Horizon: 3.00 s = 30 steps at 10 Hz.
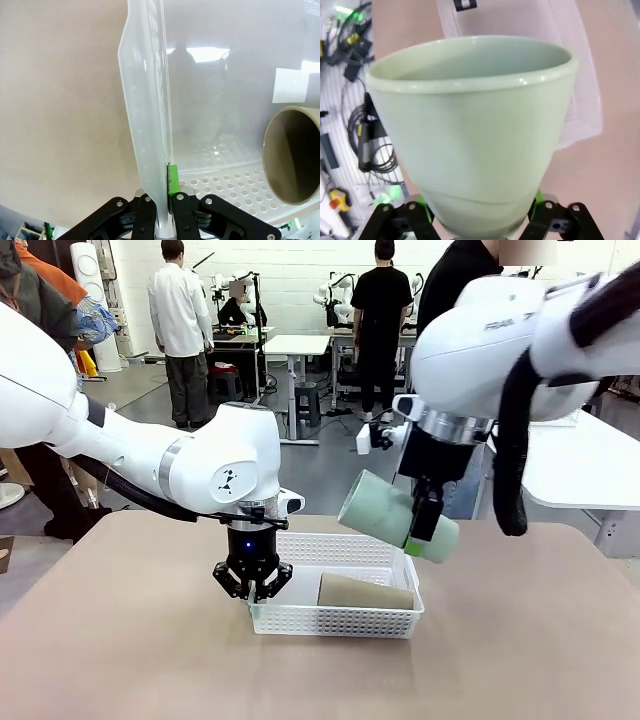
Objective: Clean and organize the cups into the basket.
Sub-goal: Pick up the Reusable plastic cup from the right side of the table and stack it inside the Organizing basket in the center of the table.
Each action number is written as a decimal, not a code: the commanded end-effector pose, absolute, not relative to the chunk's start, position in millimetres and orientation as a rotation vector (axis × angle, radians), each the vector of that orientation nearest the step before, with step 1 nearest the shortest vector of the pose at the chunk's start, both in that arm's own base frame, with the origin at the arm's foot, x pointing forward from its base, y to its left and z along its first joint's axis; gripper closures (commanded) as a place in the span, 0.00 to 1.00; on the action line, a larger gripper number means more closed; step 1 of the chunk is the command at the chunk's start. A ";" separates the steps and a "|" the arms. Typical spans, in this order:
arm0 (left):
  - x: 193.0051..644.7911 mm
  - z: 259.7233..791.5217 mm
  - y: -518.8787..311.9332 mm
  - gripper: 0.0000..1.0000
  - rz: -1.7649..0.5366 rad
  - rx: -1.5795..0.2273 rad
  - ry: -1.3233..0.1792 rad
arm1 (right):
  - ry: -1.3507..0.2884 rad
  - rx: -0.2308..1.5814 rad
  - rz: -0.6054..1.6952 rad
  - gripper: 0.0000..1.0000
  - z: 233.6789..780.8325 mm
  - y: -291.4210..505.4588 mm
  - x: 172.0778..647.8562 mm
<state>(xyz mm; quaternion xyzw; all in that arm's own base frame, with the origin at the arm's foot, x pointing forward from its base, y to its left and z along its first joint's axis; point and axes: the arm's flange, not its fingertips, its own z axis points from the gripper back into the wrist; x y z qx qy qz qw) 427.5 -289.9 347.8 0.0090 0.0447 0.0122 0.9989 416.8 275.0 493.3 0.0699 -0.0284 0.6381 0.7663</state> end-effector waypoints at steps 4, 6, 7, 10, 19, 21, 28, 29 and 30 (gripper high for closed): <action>425.4 346.6 -288.8 1.00 0.024 0.022 0.089 | -0.001 0.177 1.470 0.19 466.5 301.3 463.5; 425.4 346.6 -288.8 1.00 0.024 0.022 0.089 | -0.030 0.224 1.492 0.19 441.4 296.5 484.1; 425.4 346.6 -288.8 1.00 0.024 0.022 0.089 | -0.046 0.230 1.501 0.19 432.5 295.7 490.7; 425.4 346.6 -288.8 1.00 0.024 0.022 0.089 | -0.106 0.248 1.566 0.19 406.6 300.5 504.1; 425.4 346.6 -288.8 1.00 0.024 0.022 0.089 | -0.174 0.326 1.693 0.19 348.4 300.9 537.8; 425.4 346.6 -288.8 1.00 0.024 0.022 0.089 | -0.173 0.350 1.695 0.14 348.3 298.8 537.5; 425.4 346.6 -288.8 1.00 0.024 0.022 0.089 | -0.188 0.412 1.673 0.00 343.0 295.1 540.7; 425.4 346.6 -288.8 1.00 0.024 0.022 0.089 | -0.203 0.429 1.679 0.00 345.7 293.6 535.9; 425.4 346.6 -288.8 1.00 0.024 0.022 0.089 | -0.231 0.469 1.700 0.00 352.0 287.3 519.2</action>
